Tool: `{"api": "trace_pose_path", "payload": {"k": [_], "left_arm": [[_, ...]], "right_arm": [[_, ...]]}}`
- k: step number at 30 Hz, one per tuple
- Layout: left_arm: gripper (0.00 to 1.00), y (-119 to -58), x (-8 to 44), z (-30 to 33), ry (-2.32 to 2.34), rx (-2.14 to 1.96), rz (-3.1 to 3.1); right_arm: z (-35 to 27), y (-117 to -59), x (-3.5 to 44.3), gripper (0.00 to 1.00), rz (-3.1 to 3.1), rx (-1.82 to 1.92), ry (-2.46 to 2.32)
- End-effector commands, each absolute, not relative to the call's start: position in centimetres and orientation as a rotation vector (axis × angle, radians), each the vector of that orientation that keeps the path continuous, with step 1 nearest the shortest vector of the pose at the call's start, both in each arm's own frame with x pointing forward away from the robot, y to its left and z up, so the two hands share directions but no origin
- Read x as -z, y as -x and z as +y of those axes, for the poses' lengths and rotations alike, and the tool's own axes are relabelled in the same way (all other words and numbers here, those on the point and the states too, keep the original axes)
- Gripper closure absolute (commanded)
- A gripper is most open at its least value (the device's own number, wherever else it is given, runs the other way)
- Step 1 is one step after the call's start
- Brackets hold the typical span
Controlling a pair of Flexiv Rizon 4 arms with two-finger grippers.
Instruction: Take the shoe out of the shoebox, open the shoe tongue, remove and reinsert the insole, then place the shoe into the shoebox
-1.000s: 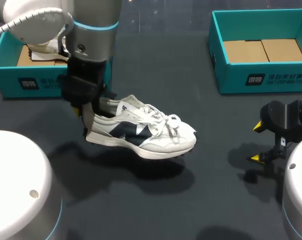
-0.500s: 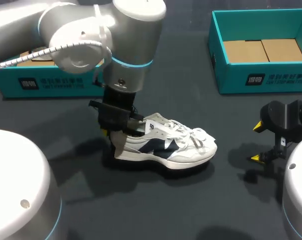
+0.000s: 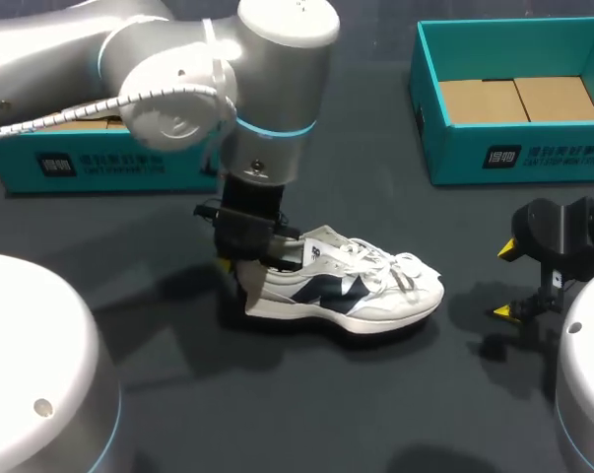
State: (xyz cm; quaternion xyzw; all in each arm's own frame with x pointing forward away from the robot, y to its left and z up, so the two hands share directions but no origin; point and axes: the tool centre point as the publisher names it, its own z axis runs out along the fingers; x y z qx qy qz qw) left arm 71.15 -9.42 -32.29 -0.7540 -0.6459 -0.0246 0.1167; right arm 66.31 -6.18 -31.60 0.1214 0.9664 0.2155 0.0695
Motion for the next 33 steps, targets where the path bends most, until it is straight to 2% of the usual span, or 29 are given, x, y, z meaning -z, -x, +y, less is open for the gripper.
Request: {"api": "trace_pose_path", "payload": {"k": [1, 33], "left_arm": [[1.0, -71.2, 34.1, -10.7, 2.207, 0.105, -1.894], [1.0, -70.4, 38.4, -12.4, 2.209, 0.187, -1.968]], "right_arm": [[-6.2, -66.1, 31.5, 0.0, 2.907, -0.644, -0.366], [-6.2, -66.1, 31.5, 0.0, 2.907, -0.644, -0.366]]}}
